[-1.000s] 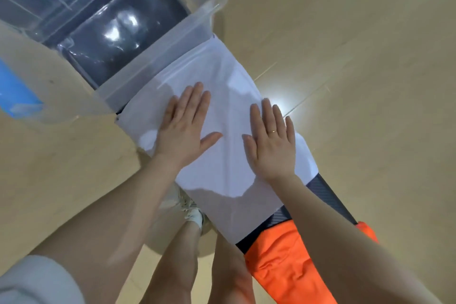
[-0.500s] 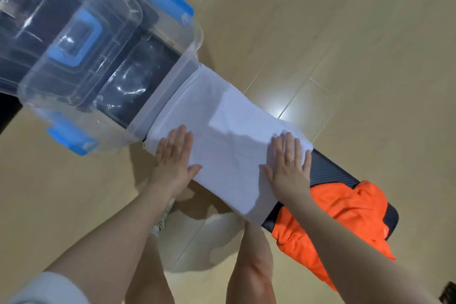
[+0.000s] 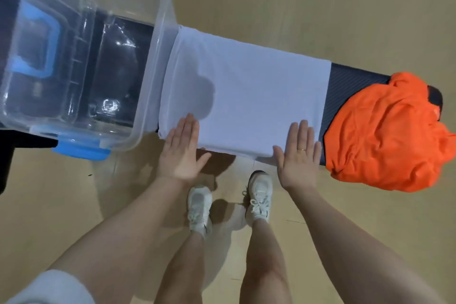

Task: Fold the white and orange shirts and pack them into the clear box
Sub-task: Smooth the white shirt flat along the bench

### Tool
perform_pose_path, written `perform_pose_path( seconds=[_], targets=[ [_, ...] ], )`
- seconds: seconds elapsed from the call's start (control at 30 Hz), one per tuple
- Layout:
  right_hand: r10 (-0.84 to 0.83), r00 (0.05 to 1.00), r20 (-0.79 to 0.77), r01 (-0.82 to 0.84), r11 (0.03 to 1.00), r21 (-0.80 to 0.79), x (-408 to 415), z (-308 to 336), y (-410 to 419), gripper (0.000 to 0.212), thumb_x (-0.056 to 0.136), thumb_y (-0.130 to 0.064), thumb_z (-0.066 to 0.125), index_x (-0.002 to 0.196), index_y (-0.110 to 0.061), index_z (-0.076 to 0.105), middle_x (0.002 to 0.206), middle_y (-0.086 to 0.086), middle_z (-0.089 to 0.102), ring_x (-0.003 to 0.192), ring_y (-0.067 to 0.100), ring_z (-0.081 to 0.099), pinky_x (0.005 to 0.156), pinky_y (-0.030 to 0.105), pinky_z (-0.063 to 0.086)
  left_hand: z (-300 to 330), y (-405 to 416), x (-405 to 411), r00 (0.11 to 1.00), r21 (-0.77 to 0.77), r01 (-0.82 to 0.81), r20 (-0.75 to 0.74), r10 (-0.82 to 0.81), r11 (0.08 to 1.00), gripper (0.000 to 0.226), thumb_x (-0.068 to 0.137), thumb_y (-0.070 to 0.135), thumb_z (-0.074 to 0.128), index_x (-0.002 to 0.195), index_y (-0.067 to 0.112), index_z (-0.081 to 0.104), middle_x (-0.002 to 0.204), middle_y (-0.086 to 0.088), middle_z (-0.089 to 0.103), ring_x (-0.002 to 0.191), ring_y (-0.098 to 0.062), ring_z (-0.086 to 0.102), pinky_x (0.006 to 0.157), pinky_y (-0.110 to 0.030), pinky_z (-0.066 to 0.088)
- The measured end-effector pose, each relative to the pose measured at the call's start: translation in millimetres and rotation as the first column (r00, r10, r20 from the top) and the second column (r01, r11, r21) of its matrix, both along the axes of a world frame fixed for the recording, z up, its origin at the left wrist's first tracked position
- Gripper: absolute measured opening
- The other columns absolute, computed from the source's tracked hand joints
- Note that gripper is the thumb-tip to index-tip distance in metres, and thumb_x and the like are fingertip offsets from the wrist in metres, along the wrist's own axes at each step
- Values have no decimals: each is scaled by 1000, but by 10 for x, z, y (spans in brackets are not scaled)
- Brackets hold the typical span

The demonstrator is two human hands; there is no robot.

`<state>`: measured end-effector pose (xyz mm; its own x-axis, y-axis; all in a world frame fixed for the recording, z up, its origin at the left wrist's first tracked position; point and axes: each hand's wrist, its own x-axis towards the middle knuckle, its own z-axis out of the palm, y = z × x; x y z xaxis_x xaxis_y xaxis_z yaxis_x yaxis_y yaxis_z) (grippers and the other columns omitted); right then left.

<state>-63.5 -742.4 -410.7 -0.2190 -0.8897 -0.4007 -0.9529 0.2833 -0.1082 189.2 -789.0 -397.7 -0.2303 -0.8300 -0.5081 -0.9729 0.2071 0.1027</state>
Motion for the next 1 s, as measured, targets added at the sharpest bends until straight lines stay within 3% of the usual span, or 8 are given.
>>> perform_pose_path(
  seconds=[0.1, 0.2, 0.33, 0.53, 0.77, 0.87, 0.93, 1.0],
  targets=[
    [-37, 999, -7, 37, 999, 6, 22, 101, 27, 85, 86, -65, -6, 148, -8, 7, 157, 10, 2, 145, 29, 3, 115, 45, -2, 143, -90, -126, 994, -130, -27, -108, 13, 991, 72, 89, 35, 55, 143, -2, 25, 152, -21, 24, 140, -33, 25, 113, -38, 9],
    [43, 998, 38, -40, 995, -86, 190, 108, -342, 74, 90, -56, 7, 149, -12, 9, 158, 8, 4, 145, 24, 1, 113, 34, -14, 117, -495, -527, 955, -318, 196, -153, -254, 928, 54, 87, 25, 52, 134, 1, 43, 143, -18, 42, 129, -33, 45, 111, -40, 27],
    [135, 985, 108, -120, 984, -134, 380, -55, -848, 67, 91, -47, 12, 149, -12, 9, 158, 5, 3, 146, 21, -1, 115, 35, -8, 0, -1093, -1029, 896, -309, 383, -104, -431, 871, 49, 98, 35, 22, 146, 24, 23, 157, -4, 14, 144, -21, 17, 116, -34, 11],
    [9, 999, 47, -2, 989, -149, 111, -153, -507, 64, 92, -49, 15, 149, -19, 7, 158, 3, 6, 145, 23, 3, 116, 40, -2, -172, -903, -435, 994, -132, 97, -29, -101, 986, 69, 96, 48, 26, 149, 17, -6, 157, -8, -12, 145, -24, -8, 116, -39, -3],
    [-171, 985, 22, 171, 985, 24, -154, 62, 173, 75, 86, -54, 9, 149, -13, 11, 158, 5, 6, 146, 24, 7, 115, 47, 2, -114, -327, 138, 995, -88, -14, -101, 5, 996, 79, 86, 52, 13, 146, 2, 12, 156, -15, 10, 144, -30, 12, 115, -36, 1],
    [-273, 957, 99, 280, 958, -67, -165, 151, 478, 61, 91, -35, 35, 145, -7, 27, 155, 17, 17, 141, 35, 22, 113, 50, 21, -23, 104, 205, 969, -17, -180, -173, 174, 984, 71, 94, 42, 36, 148, 6, 6, 157, -16, 0, 145, -29, 2, 116, -43, 0],
    [-459, 882, 105, 469, 877, -107, -128, 162, 612, 58, 90, -15, 51, 143, -5, 29, 153, 18, 21, 137, 36, 26, 111, 45, 22, 6, 391, 169, 855, 45, -469, -229, 466, 882, 76, 93, 34, 49, 149, 14, 1, 157, -13, -5, 144, -30, 2, 116, -46, 6],
    [-660, 713, 236, 692, 717, -84, -101, 89, 644, 58, 88, -11, 57, 139, -2, 31, 146, 20, 29, 131, 37, 33, 107, 39, 26, -41, 513, 110, 507, 257, -778, -282, 814, 574, 77, 92, 34, 52, 149, 17, 2, 157, -11, 0, 142, -31, 15, 113, -43, 18]
  ],
)
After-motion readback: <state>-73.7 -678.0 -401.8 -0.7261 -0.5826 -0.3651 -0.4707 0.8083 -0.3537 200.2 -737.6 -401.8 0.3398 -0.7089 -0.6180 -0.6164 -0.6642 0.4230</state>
